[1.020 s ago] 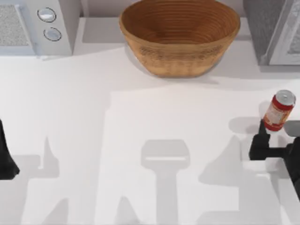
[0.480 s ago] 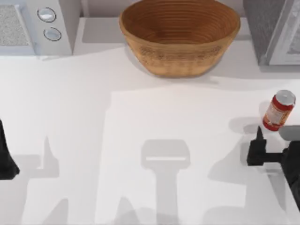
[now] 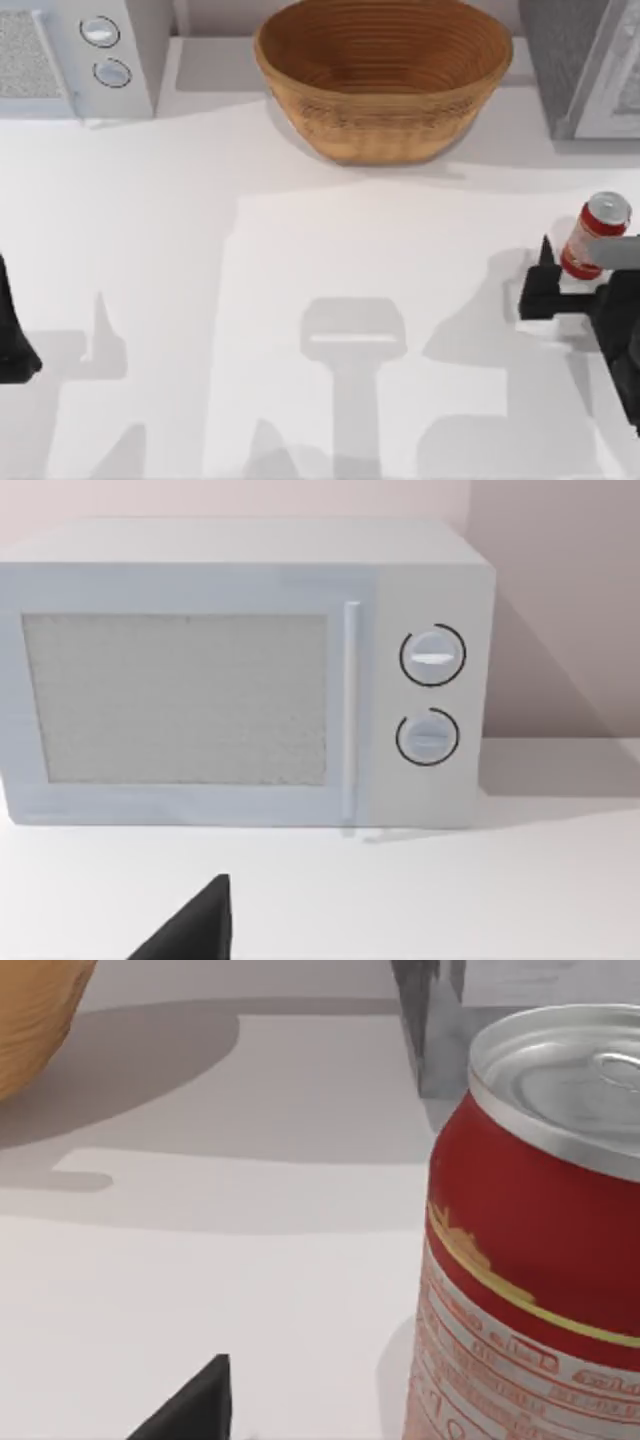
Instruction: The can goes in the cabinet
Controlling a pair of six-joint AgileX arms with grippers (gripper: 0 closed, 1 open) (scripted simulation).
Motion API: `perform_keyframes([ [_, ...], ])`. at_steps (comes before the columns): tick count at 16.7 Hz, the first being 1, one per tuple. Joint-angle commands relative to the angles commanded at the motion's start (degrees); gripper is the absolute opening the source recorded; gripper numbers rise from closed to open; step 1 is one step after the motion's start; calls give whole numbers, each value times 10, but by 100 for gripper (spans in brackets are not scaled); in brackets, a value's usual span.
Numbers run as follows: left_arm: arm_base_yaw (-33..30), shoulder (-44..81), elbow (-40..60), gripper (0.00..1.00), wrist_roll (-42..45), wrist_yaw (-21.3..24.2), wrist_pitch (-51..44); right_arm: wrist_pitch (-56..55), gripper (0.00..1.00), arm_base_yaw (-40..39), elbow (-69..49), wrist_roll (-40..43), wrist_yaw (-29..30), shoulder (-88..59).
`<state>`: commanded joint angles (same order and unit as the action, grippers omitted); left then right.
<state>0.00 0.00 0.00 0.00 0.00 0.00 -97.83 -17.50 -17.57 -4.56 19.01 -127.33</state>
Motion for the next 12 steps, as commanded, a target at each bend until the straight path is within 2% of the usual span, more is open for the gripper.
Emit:
perform_keyframes([
  [12,0,0,0,100,0,0,0,58,100,26,-68,6,-26,-7],
])
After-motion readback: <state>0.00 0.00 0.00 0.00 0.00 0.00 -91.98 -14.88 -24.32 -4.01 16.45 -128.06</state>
